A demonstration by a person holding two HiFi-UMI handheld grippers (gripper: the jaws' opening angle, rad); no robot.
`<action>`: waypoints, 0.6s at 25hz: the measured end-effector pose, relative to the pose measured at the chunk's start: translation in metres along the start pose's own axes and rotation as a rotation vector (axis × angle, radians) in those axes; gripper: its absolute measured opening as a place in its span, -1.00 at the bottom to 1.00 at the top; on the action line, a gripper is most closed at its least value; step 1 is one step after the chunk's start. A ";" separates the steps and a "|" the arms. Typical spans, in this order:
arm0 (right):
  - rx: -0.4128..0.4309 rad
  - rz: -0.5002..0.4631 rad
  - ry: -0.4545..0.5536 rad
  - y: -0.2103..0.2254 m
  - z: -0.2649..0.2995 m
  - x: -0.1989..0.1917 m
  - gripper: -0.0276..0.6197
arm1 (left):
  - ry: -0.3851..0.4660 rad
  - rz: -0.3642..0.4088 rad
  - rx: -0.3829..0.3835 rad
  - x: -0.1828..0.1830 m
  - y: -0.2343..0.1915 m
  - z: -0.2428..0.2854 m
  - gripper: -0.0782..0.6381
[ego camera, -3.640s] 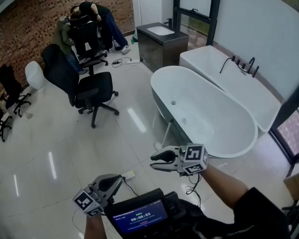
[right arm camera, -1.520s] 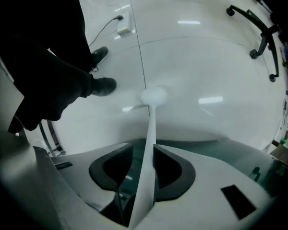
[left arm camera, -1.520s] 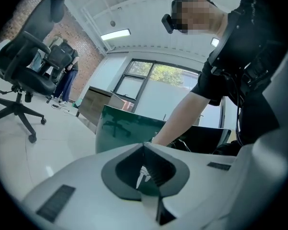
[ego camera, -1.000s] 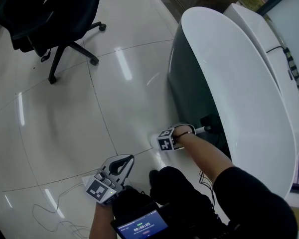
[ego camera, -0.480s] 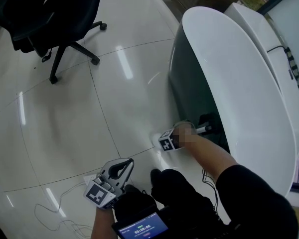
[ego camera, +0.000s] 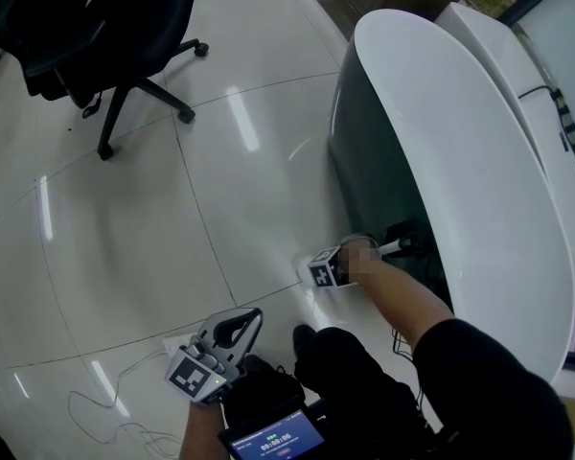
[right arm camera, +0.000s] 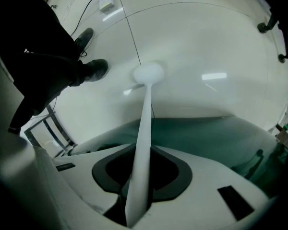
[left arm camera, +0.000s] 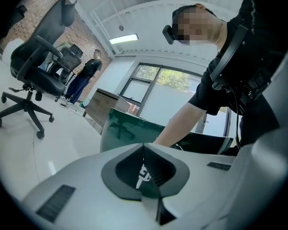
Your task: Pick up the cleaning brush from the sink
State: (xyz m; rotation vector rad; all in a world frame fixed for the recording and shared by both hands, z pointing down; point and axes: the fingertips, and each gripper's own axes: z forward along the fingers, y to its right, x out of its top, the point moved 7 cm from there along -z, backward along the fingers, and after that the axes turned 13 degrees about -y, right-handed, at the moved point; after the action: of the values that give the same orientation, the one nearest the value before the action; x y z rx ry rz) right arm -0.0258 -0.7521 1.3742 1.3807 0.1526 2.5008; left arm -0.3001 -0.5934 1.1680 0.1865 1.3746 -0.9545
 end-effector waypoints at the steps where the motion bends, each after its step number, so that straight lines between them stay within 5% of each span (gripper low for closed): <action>1: 0.012 0.010 0.004 0.001 0.000 0.002 -0.68 | -0.001 -0.001 0.002 -0.002 -0.001 -0.001 -0.81; 6: -0.029 0.020 0.046 -0.006 -0.006 0.002 -0.68 | 0.001 -0.017 0.016 -0.006 0.004 -0.010 -0.81; 9: 0.022 0.098 0.154 -0.019 -0.041 -0.013 -0.68 | -0.006 -0.020 0.038 0.017 0.013 -0.031 -0.81; 12: 0.100 0.201 0.313 -0.058 -0.103 -0.063 -0.69 | -0.002 -0.027 0.073 0.075 0.052 -0.072 -0.81; 15: 0.128 0.278 0.472 -0.111 -0.193 -0.164 -0.68 | 0.018 -0.023 0.109 0.184 0.121 -0.132 -0.81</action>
State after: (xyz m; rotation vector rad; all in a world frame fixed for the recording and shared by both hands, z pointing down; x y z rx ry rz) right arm -0.0841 -0.6856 1.1121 0.8748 0.2321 3.0644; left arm -0.3363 -0.5203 0.9245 0.2627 1.3441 -1.0502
